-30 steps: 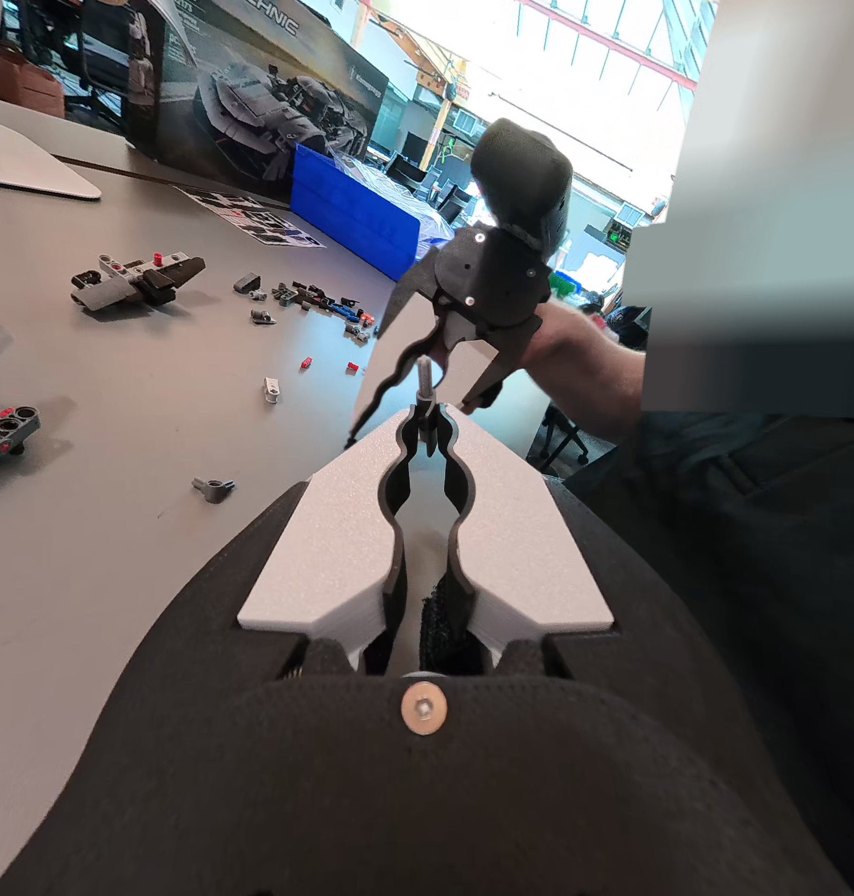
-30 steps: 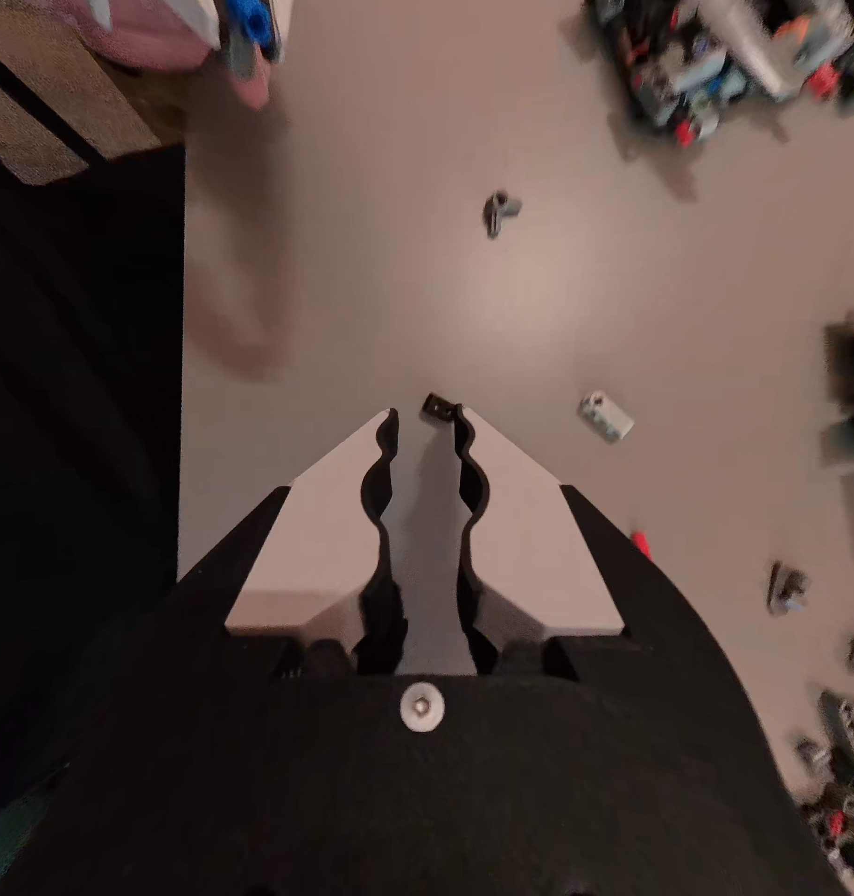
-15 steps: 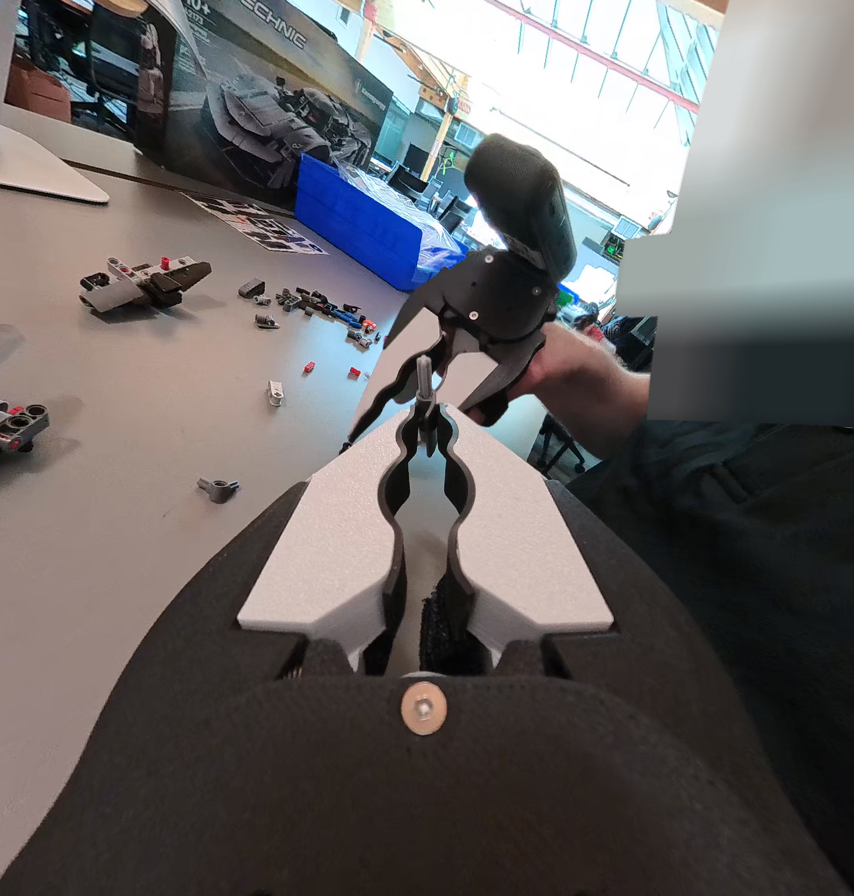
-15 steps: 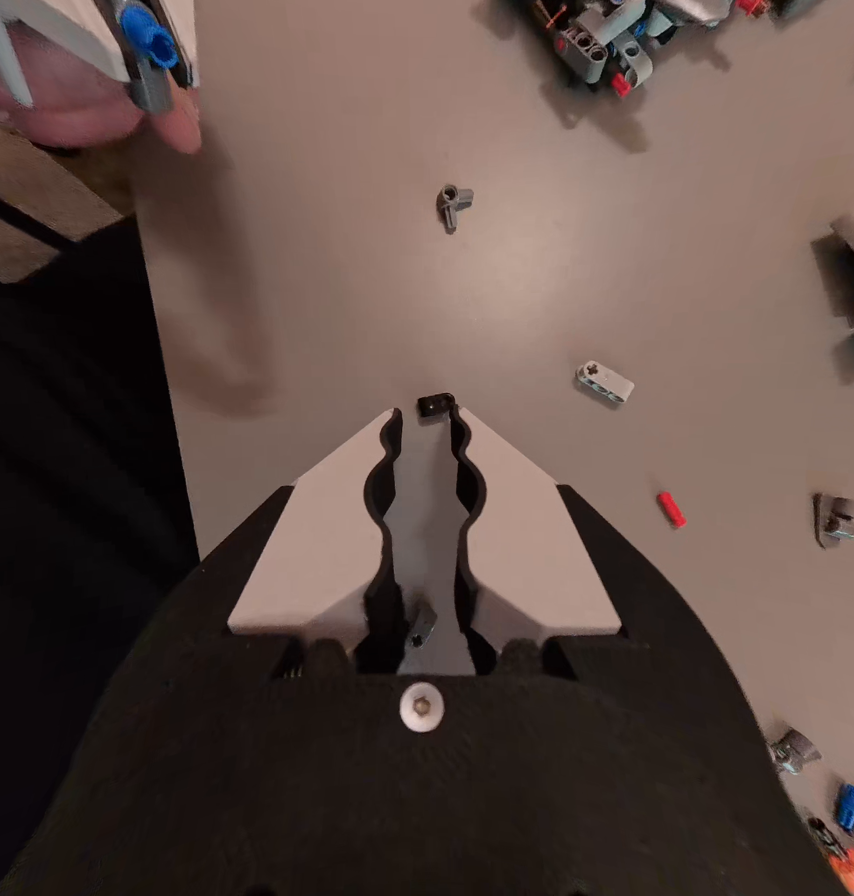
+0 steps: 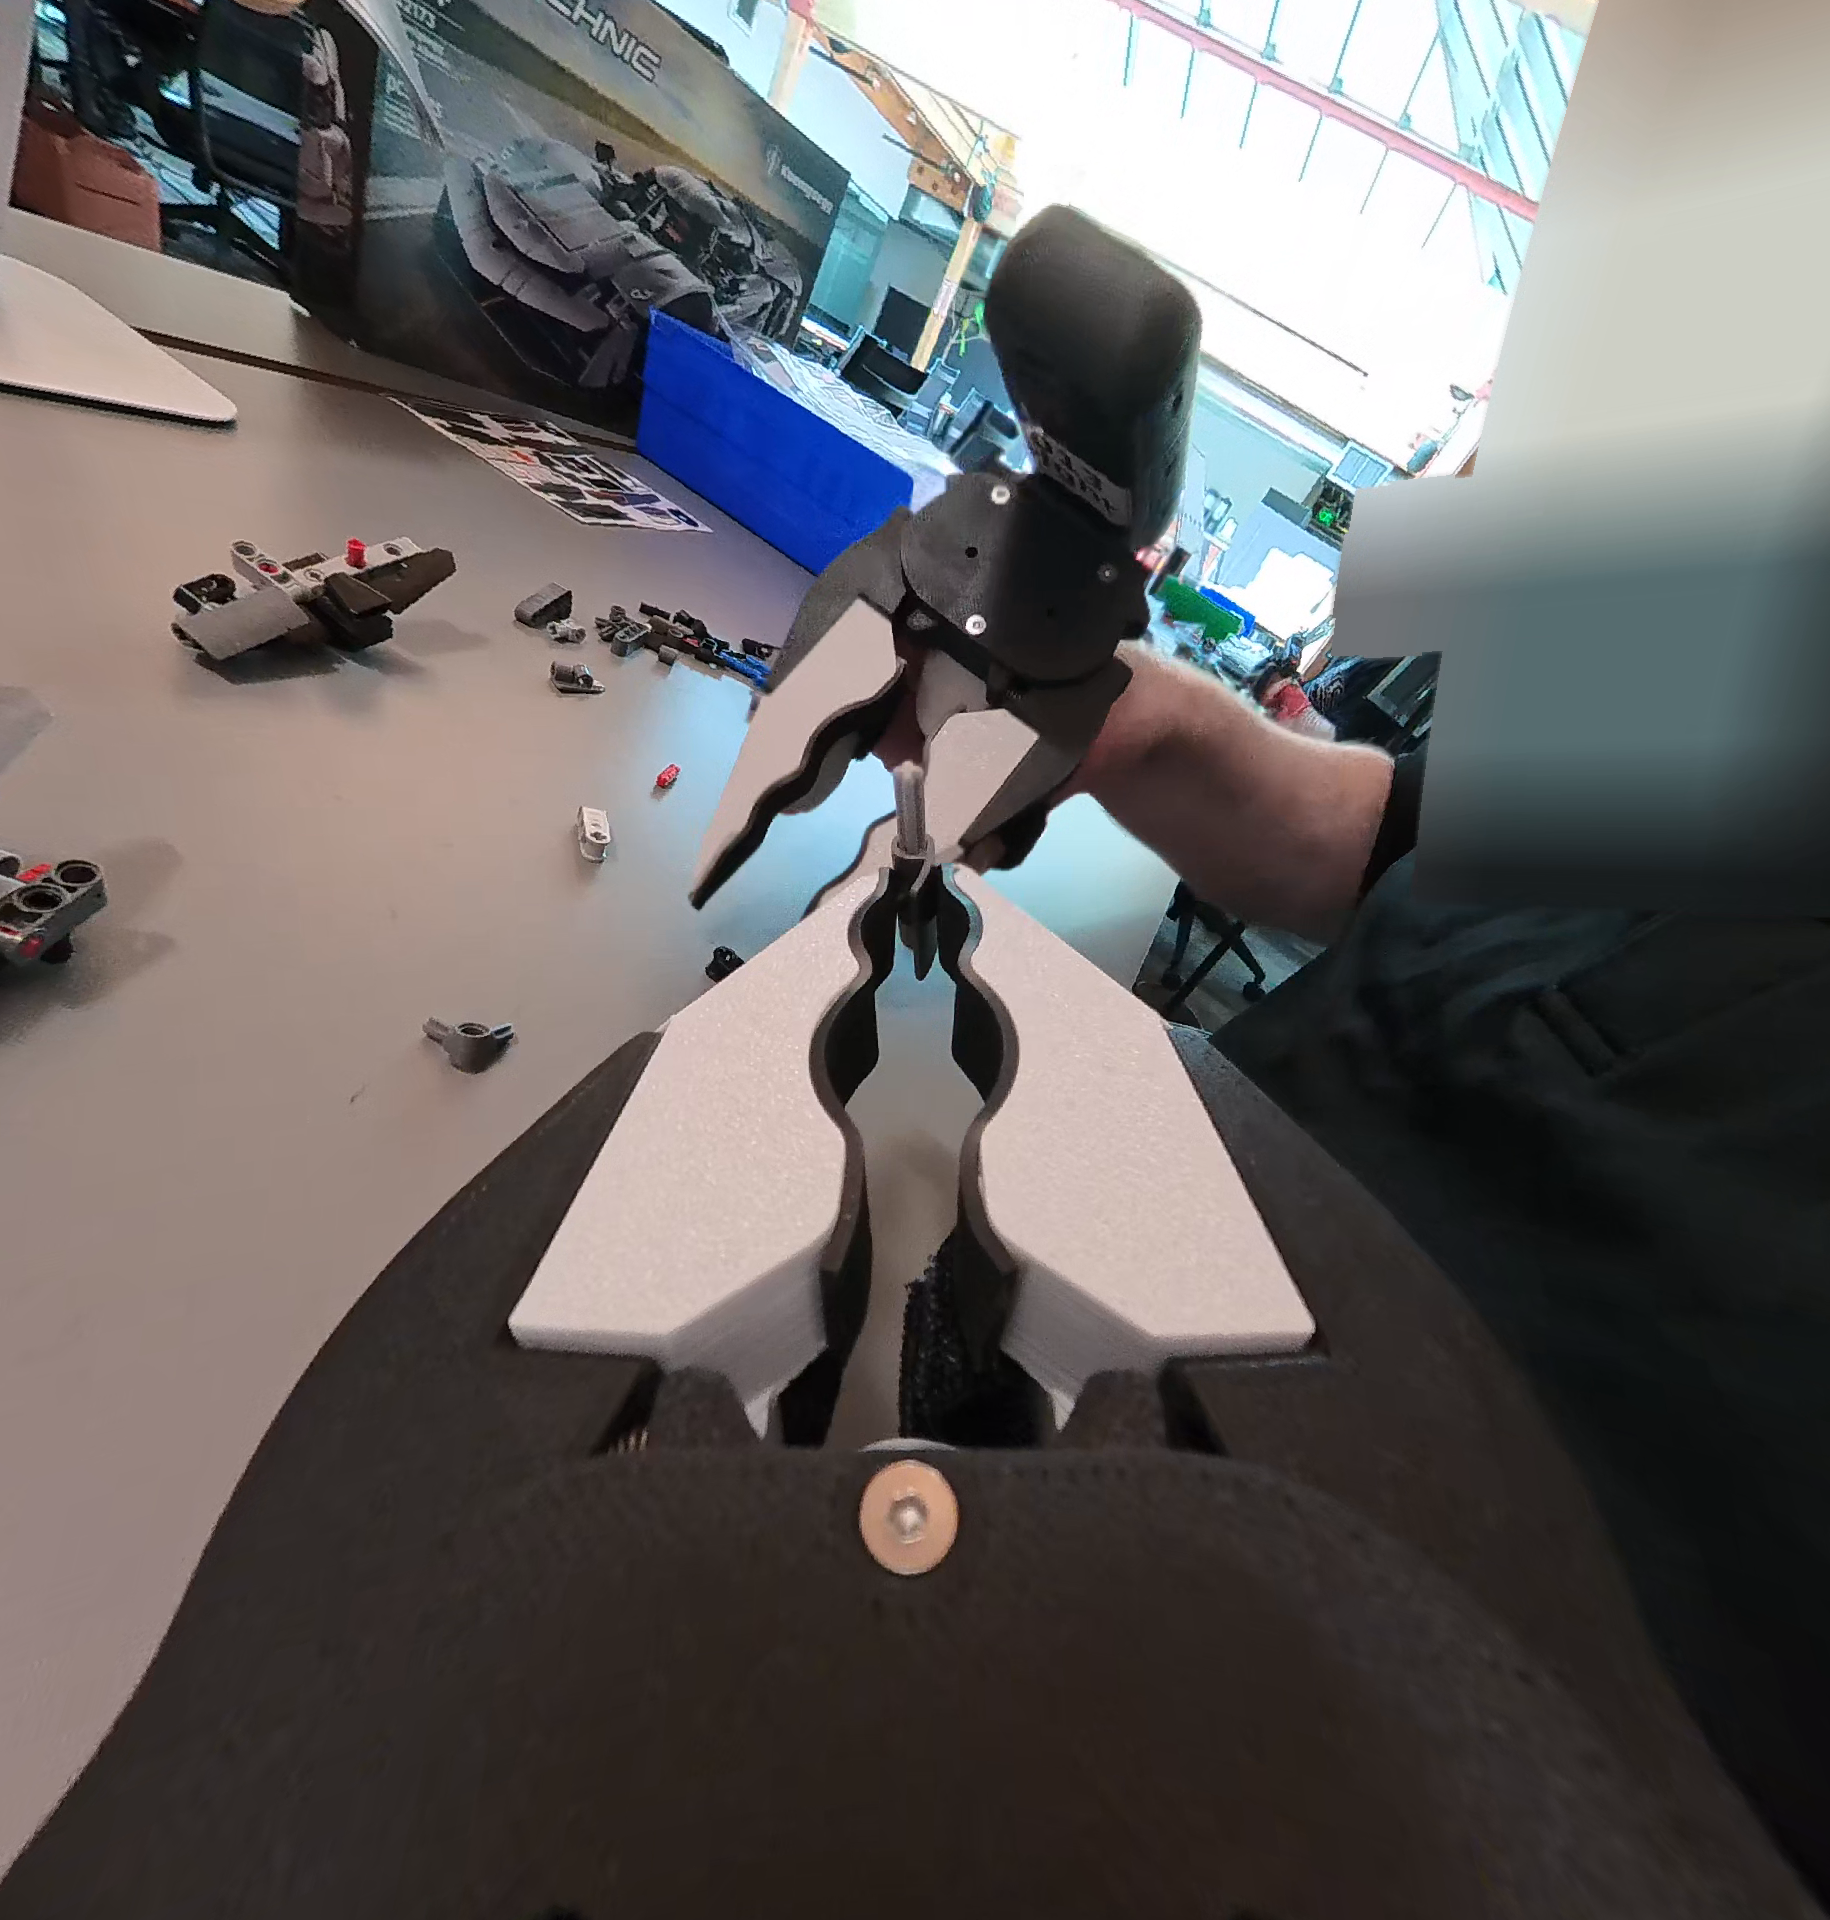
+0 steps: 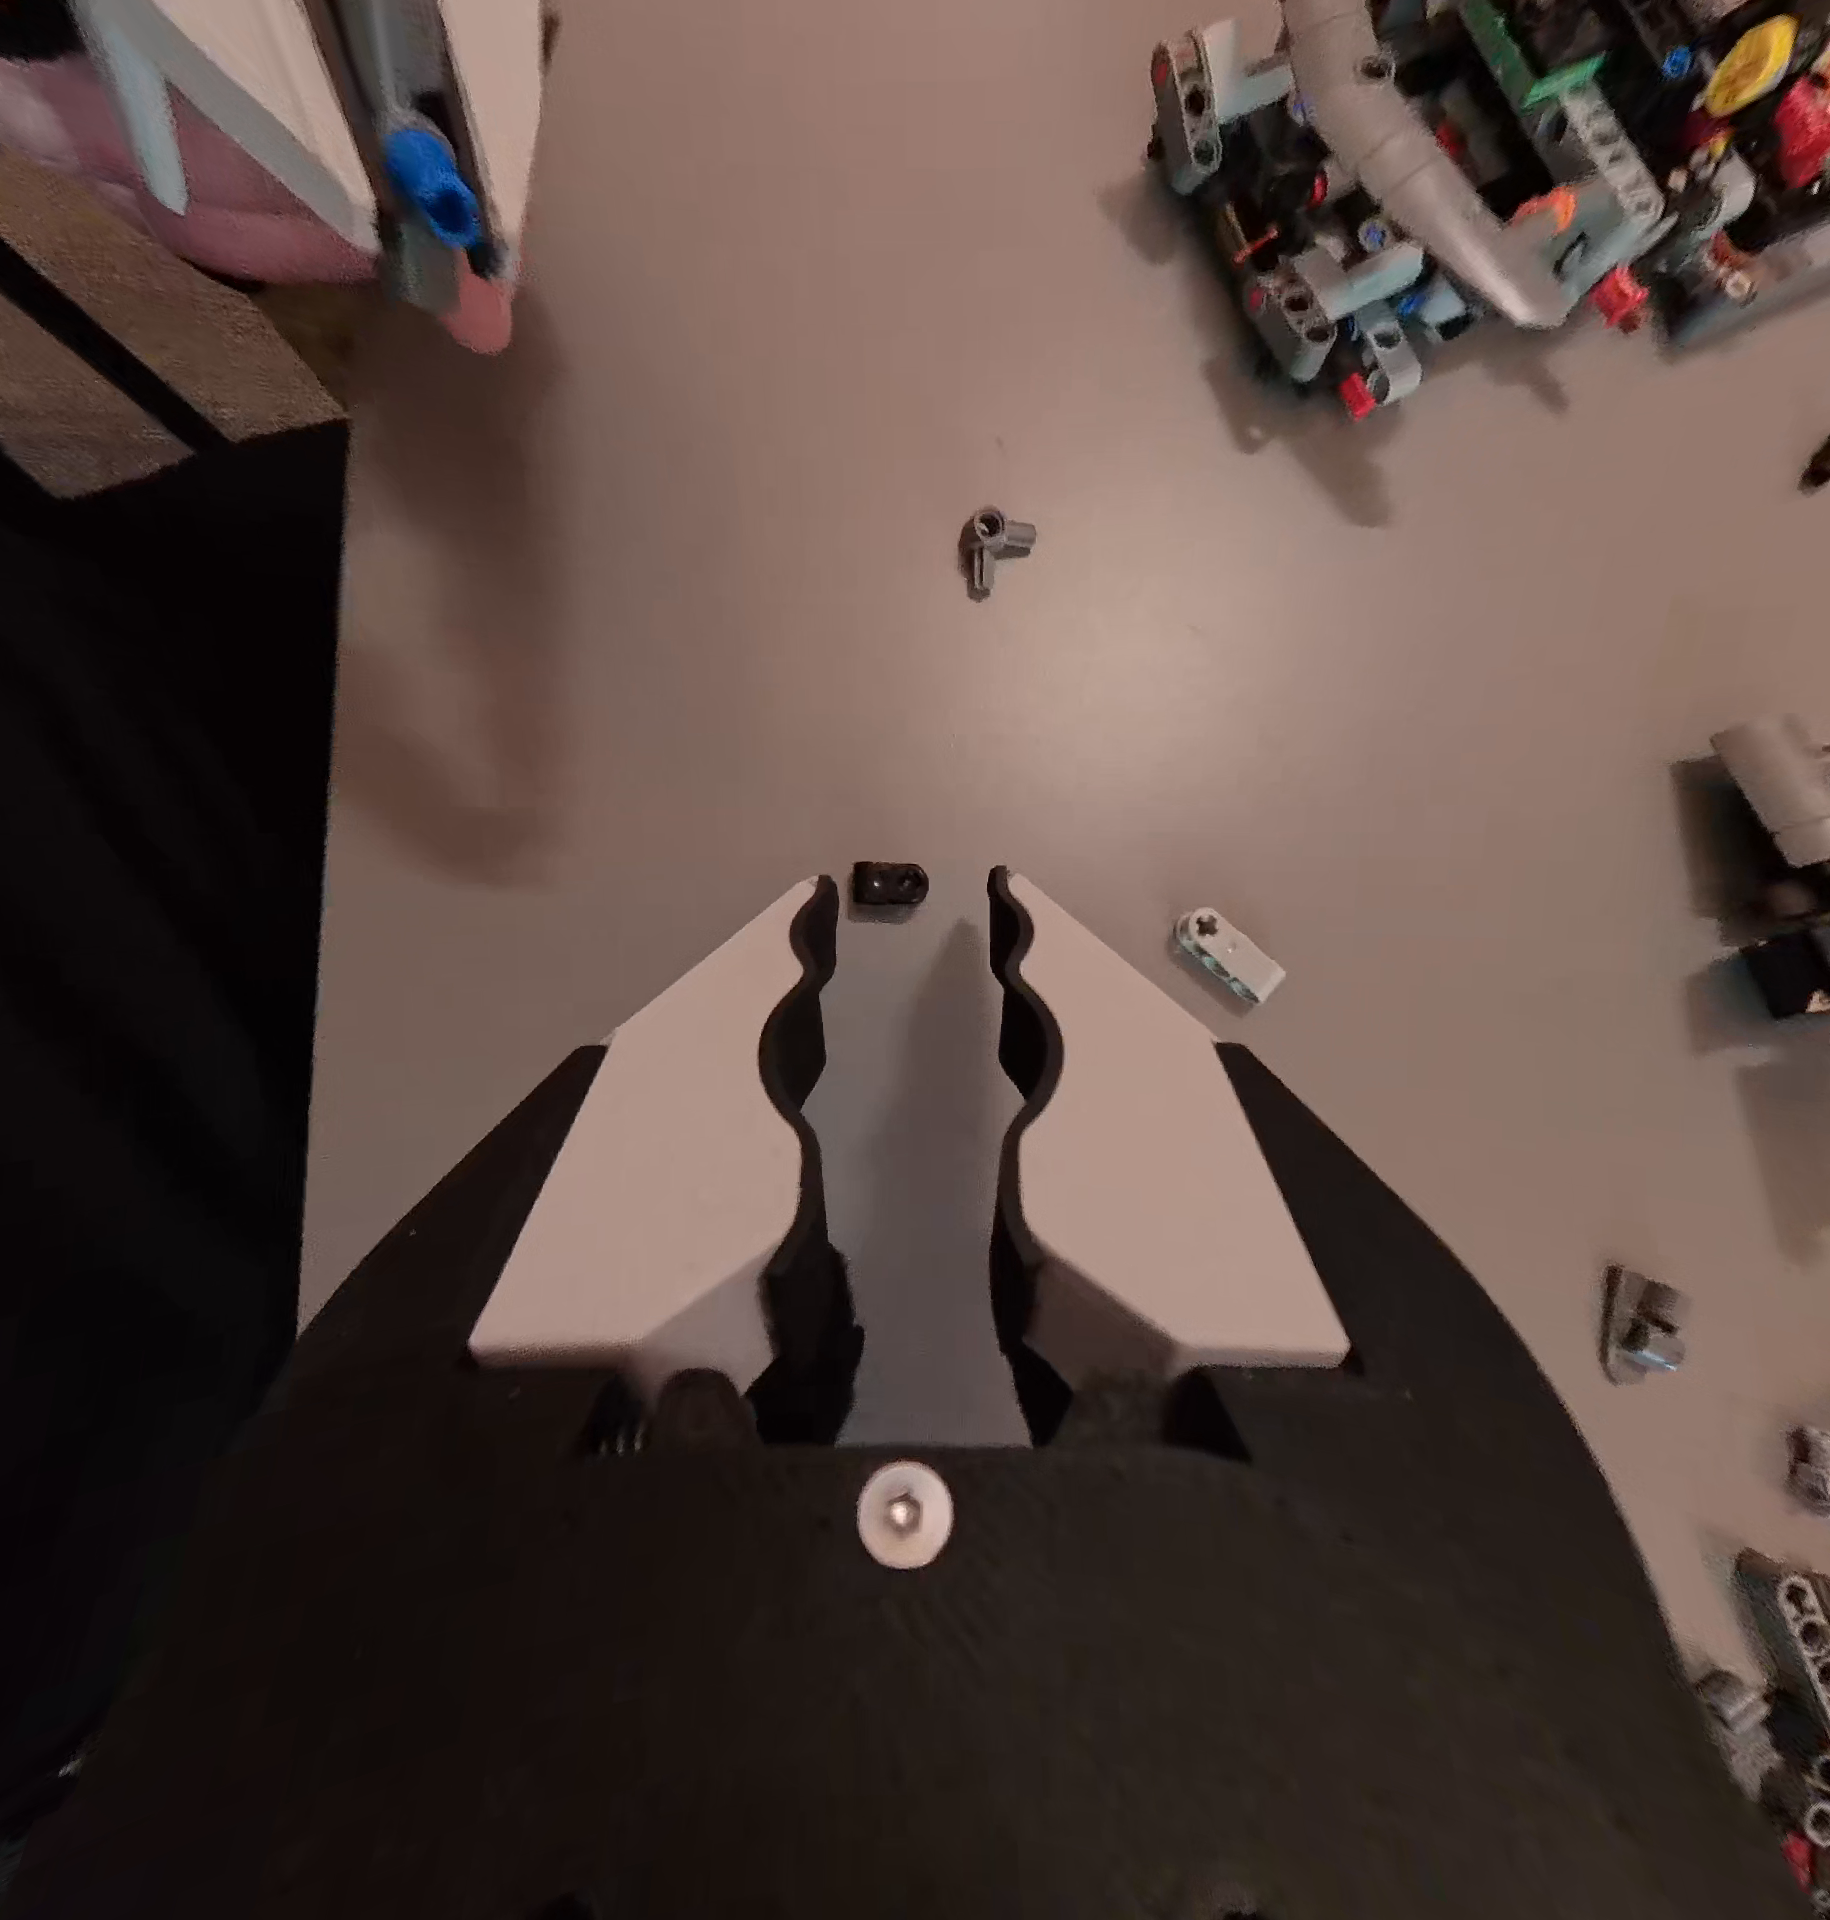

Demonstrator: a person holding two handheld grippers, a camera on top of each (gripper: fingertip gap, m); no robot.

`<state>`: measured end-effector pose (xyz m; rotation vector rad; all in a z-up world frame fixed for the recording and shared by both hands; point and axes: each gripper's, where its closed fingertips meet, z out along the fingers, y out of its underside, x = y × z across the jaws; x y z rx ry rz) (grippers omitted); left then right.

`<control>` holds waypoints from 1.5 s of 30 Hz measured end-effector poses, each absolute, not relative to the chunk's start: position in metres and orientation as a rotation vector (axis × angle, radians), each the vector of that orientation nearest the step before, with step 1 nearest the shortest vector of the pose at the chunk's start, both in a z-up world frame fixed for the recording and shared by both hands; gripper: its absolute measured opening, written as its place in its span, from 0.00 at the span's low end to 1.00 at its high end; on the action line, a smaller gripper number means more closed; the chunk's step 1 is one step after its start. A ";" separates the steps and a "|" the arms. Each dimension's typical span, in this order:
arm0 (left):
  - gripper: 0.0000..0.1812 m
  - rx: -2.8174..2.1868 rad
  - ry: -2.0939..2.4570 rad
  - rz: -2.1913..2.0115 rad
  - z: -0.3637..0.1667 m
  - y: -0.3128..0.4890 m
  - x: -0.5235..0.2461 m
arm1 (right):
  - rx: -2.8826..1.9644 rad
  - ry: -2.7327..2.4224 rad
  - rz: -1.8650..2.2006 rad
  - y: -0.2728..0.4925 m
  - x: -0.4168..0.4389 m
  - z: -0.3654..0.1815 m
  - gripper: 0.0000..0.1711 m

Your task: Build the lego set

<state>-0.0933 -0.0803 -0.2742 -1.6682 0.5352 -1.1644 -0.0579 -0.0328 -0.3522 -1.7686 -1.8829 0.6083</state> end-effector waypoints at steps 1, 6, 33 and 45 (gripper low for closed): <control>0.03 -1.670 0.534 -1.167 -0.275 -0.080 -0.093 | -1.785 -1.883 0.598 -0.032 -0.057 -0.357 0.16; 0.03 -1.679 0.531 -1.174 -0.275 -0.079 -0.093 | -1.769 -1.854 0.670 -0.036 -0.062 -0.361 0.09; 0.03 -1.752 0.413 -1.407 -0.273 -0.069 -0.080 | -0.982 -1.892 0.565 -0.068 -0.091 -0.266 0.06; 0.03 -1.776 0.518 -1.346 -0.271 -0.068 -0.069 | -0.896 -1.921 0.581 -0.078 -0.089 -0.258 0.00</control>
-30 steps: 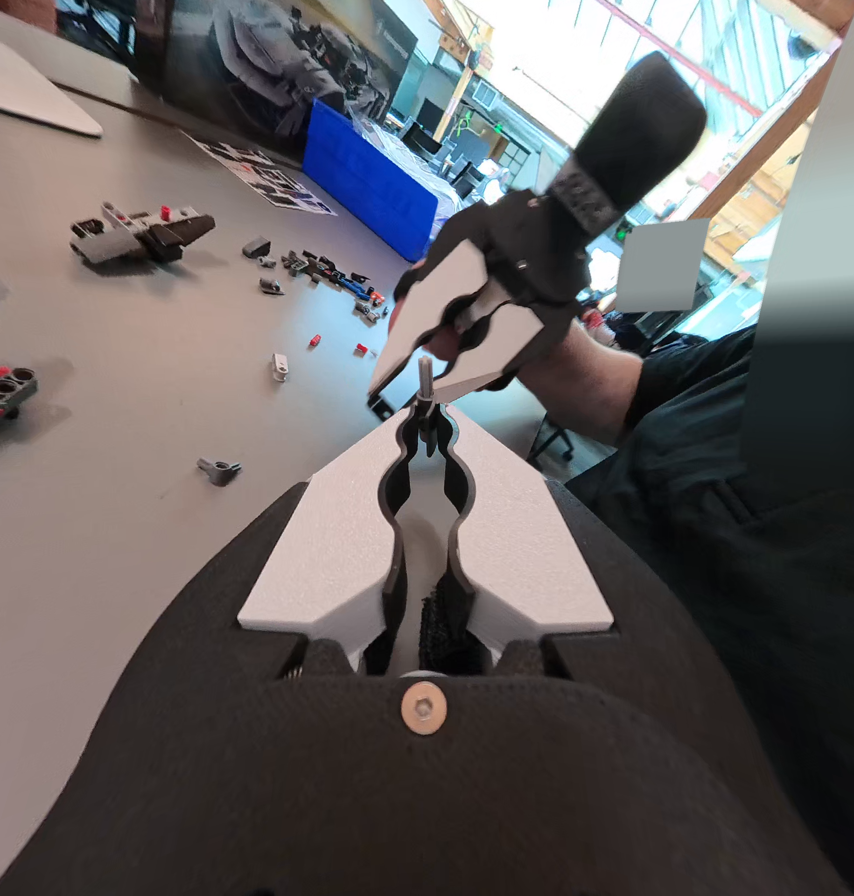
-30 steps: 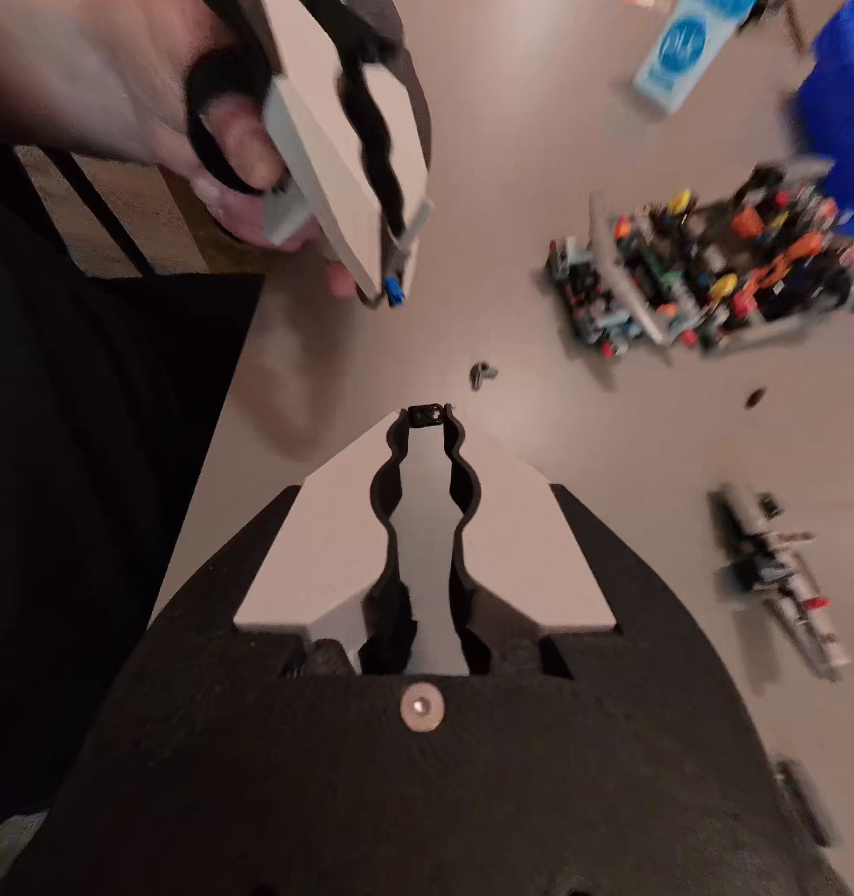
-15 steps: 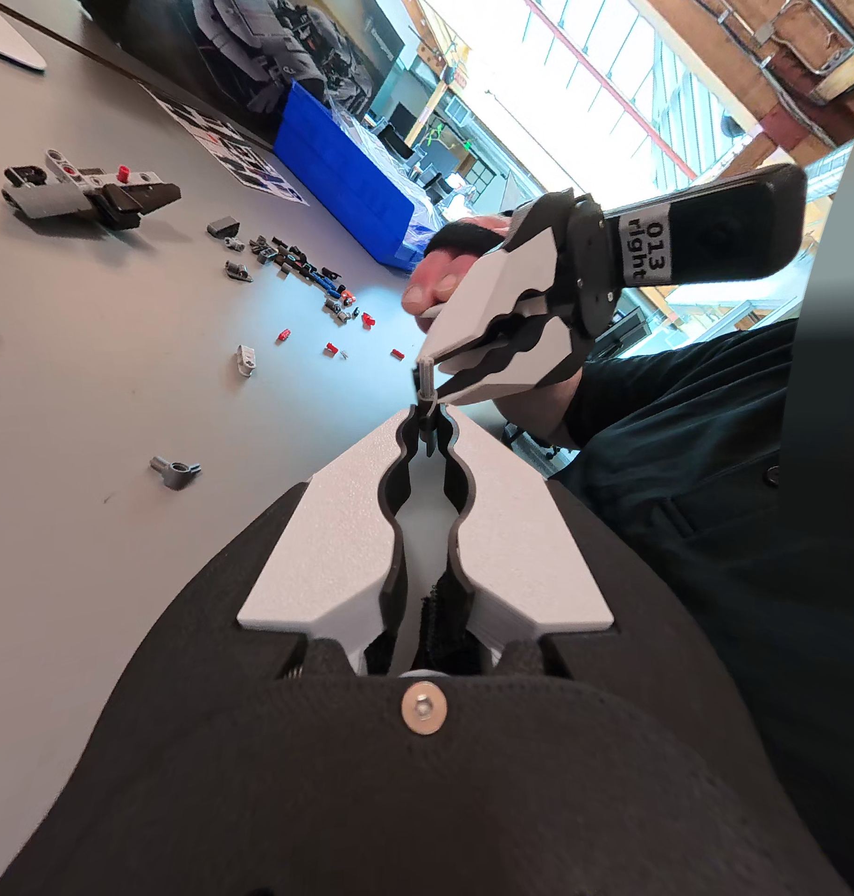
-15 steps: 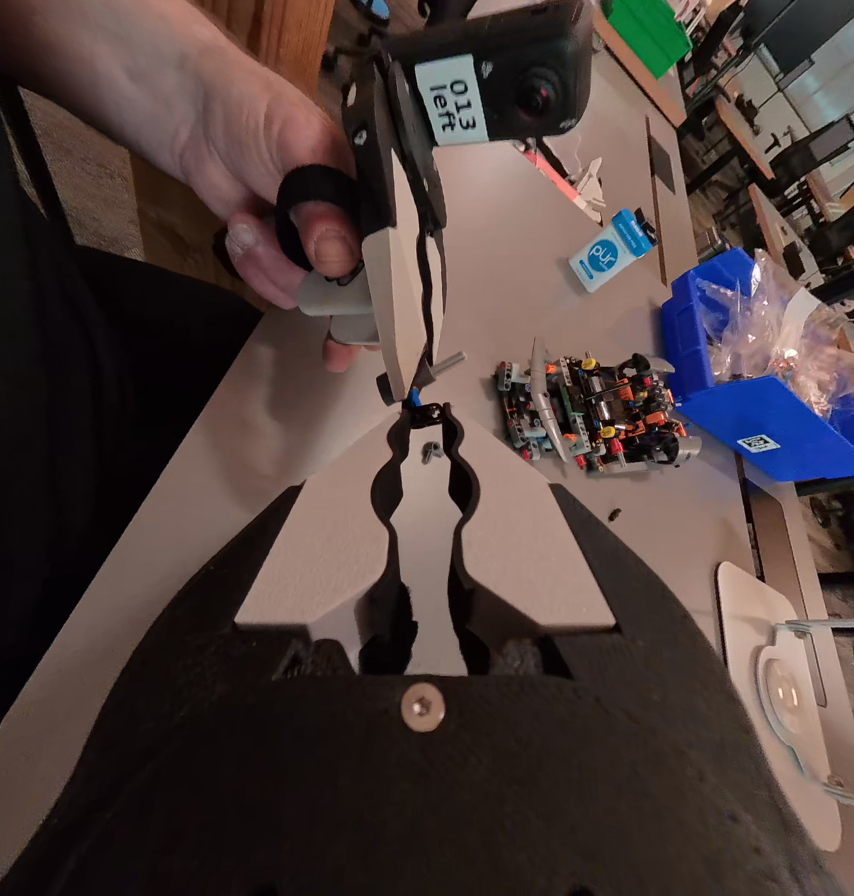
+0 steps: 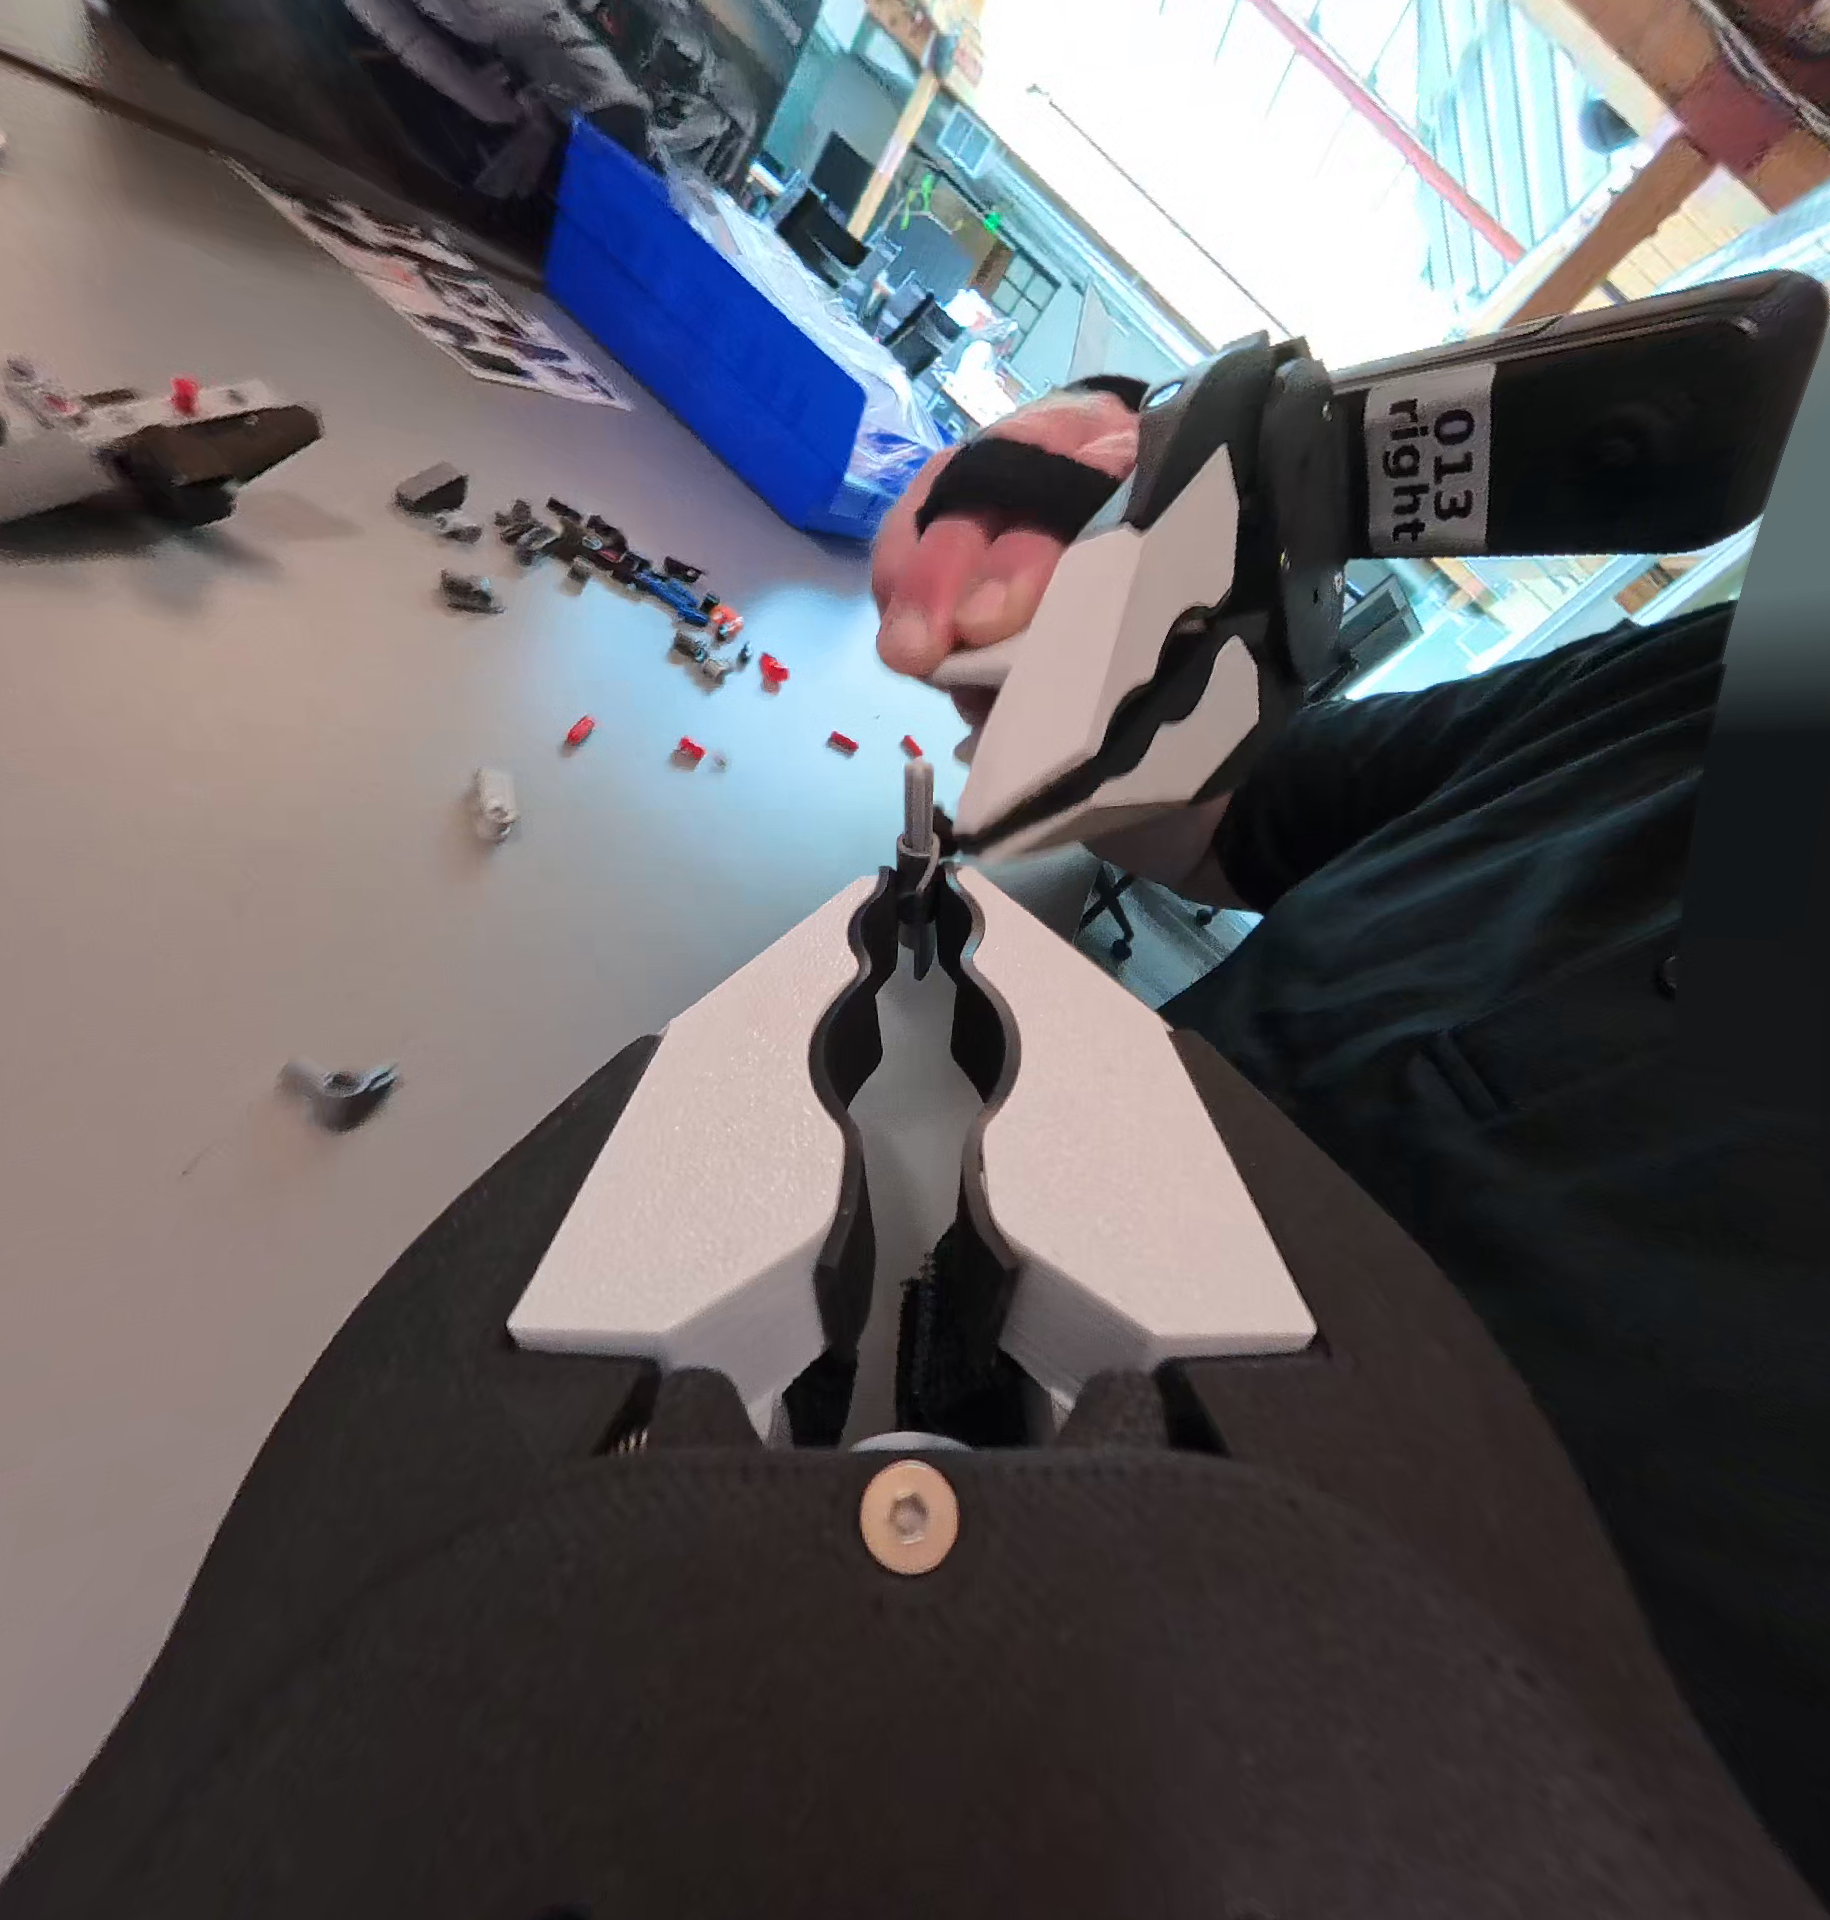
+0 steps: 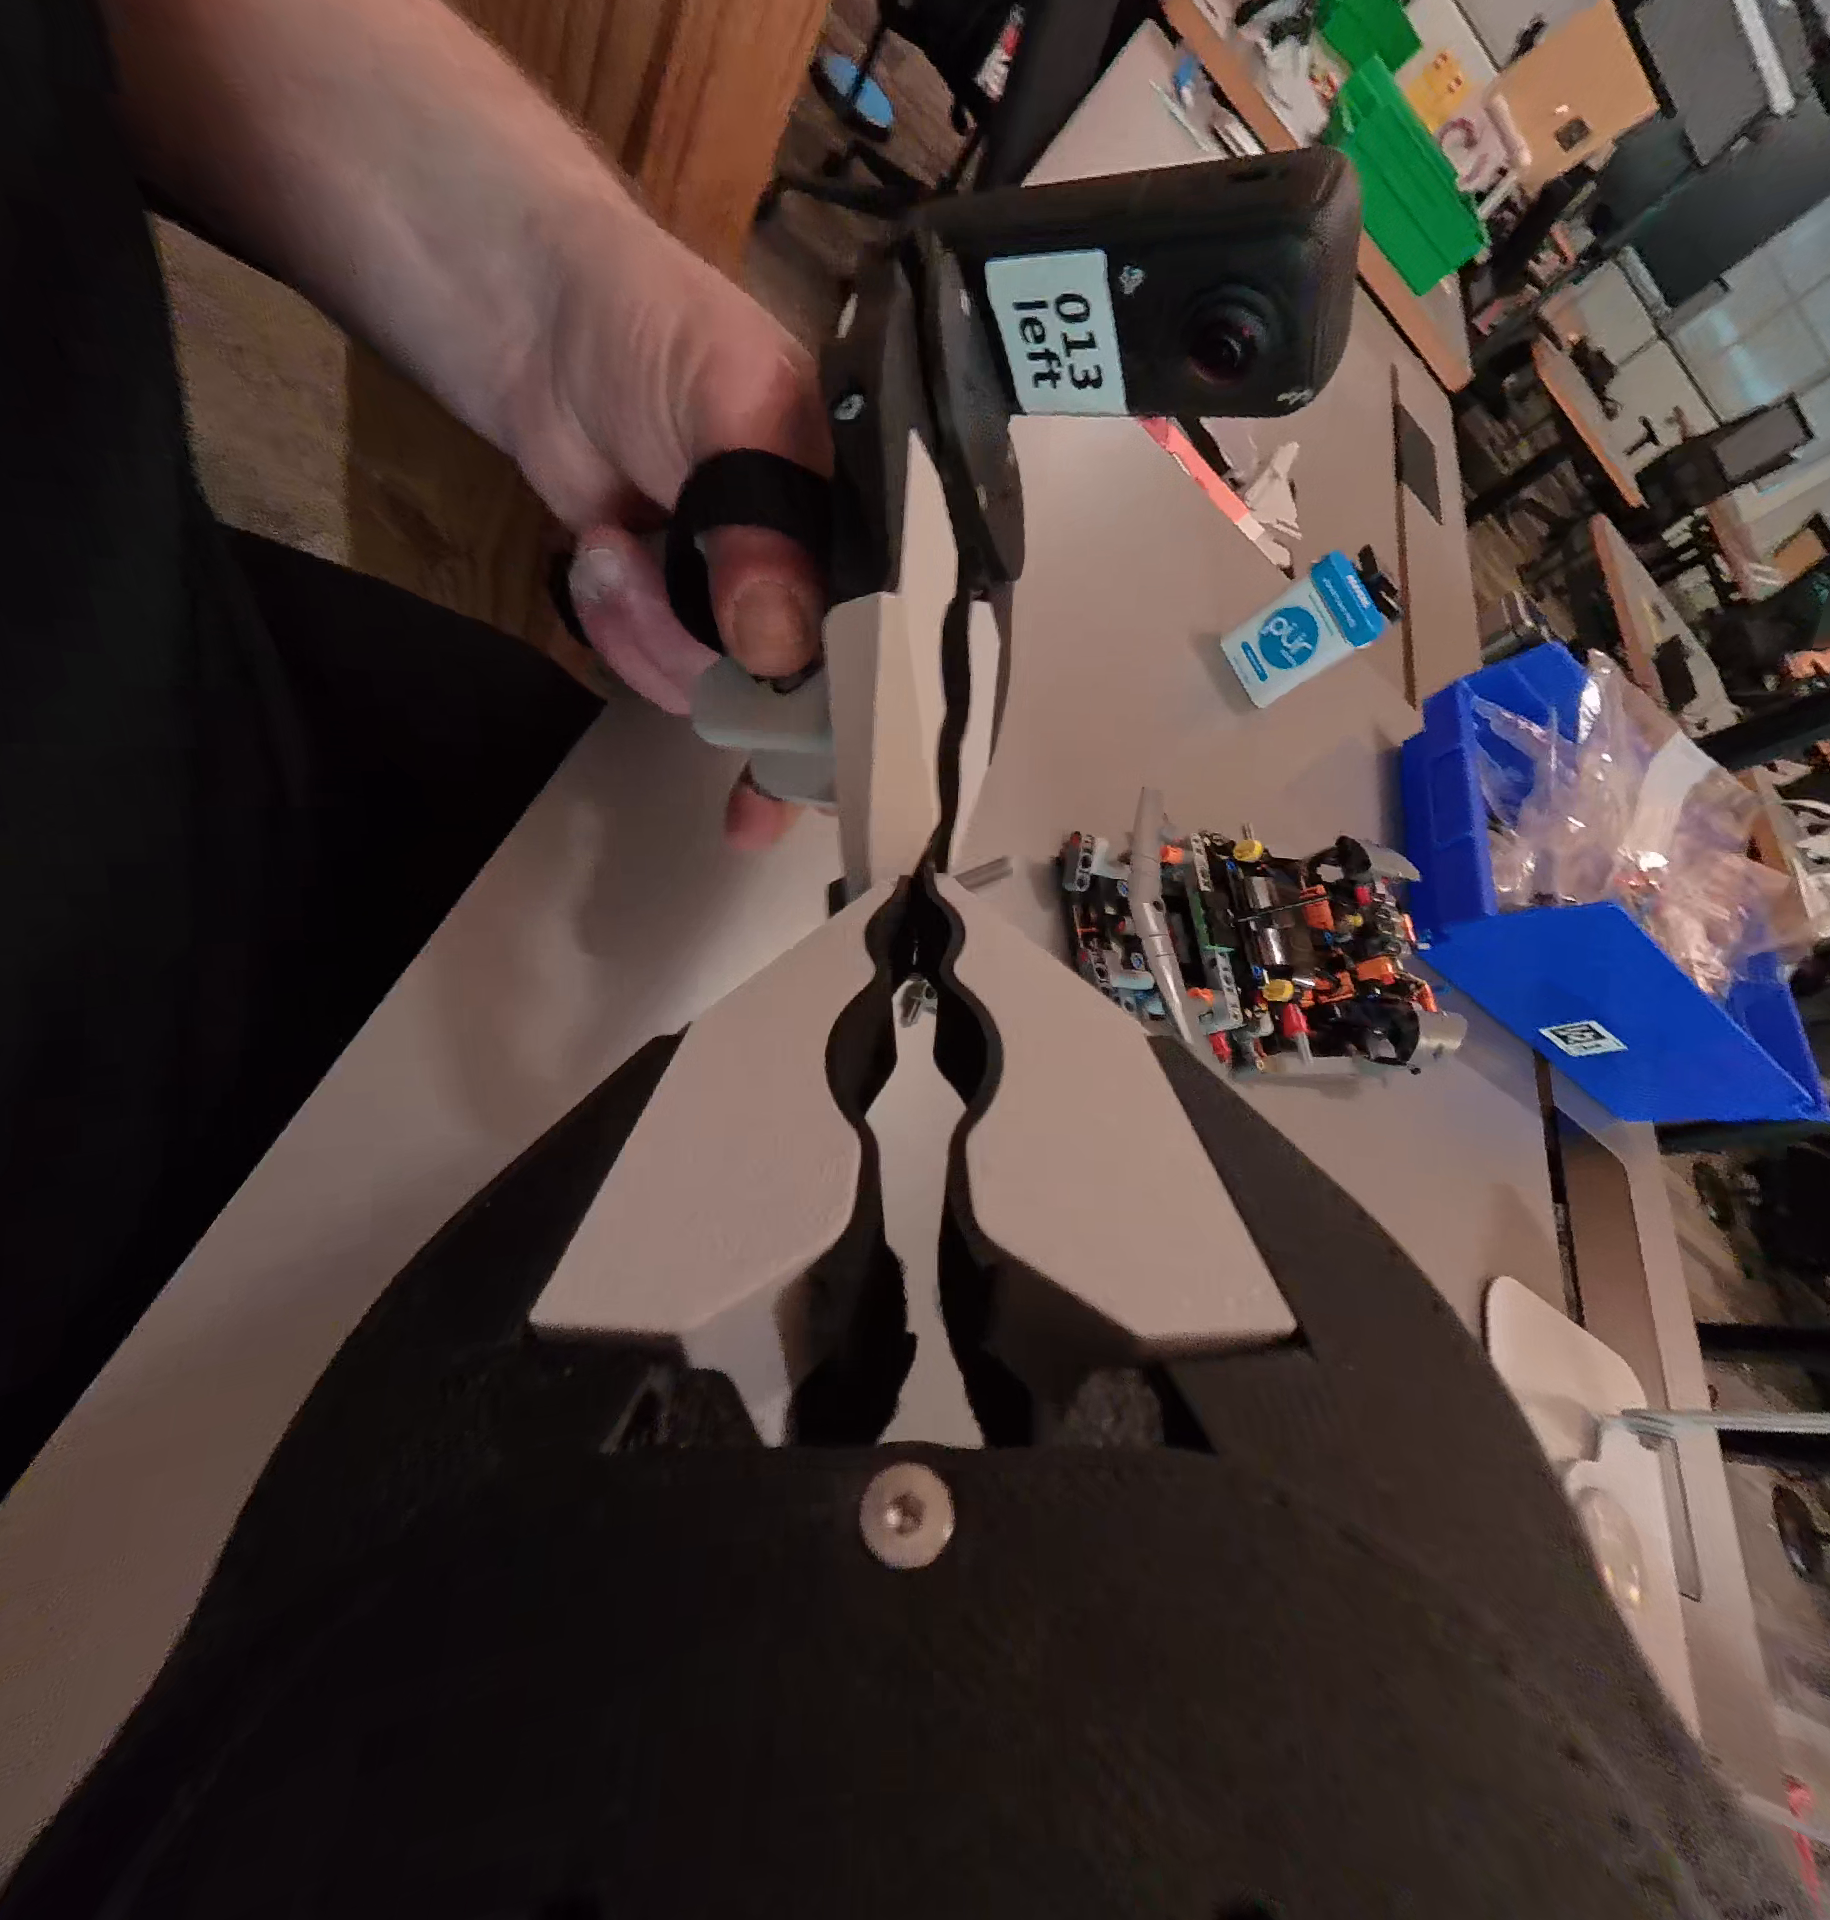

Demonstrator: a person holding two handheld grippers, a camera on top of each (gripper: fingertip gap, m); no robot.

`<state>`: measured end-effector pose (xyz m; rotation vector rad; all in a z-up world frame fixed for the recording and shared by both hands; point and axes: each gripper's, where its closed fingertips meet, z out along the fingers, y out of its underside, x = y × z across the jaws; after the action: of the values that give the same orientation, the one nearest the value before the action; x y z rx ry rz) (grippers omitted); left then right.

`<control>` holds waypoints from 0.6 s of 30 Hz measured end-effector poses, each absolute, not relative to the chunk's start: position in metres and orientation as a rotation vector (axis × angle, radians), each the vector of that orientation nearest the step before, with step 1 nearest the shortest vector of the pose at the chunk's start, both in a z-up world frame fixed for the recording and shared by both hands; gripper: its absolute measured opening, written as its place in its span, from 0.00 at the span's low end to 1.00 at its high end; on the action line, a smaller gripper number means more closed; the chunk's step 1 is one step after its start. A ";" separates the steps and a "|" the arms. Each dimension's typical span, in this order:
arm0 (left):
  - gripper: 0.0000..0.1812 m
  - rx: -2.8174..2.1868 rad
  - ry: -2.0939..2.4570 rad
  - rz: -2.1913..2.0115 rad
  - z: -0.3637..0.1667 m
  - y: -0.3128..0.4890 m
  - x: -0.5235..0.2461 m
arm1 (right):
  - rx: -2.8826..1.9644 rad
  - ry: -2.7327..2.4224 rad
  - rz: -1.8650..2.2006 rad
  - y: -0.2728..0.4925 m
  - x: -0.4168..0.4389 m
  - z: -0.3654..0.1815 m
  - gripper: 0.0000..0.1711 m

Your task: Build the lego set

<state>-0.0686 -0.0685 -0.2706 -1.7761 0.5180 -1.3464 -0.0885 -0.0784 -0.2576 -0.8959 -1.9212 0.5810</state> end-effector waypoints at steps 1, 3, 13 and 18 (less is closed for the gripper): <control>0.03 -1.788 0.549 -1.339 -0.272 -0.070 -0.065 | -0.881 -1.928 0.565 -0.079 -0.089 -0.258 0.00; 0.03 -1.770 0.544 -1.353 -0.270 -0.067 -0.065 | -0.878 -1.927 0.563 -0.077 -0.087 -0.256 0.00; 0.03 -1.864 0.454 -1.308 -0.288 -0.045 -0.072 | -1.171 -1.817 0.714 -0.037 -0.058 -0.272 0.00; 0.03 -1.884 0.453 -1.269 -0.293 -0.037 -0.081 | -1.381 -1.804 0.646 -0.008 -0.028 -0.294 0.00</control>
<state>-0.0810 -0.0370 -0.2935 -1.8839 0.4535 -1.2694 -0.0284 -0.0083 -0.2937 -1.3813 -1.8037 0.6464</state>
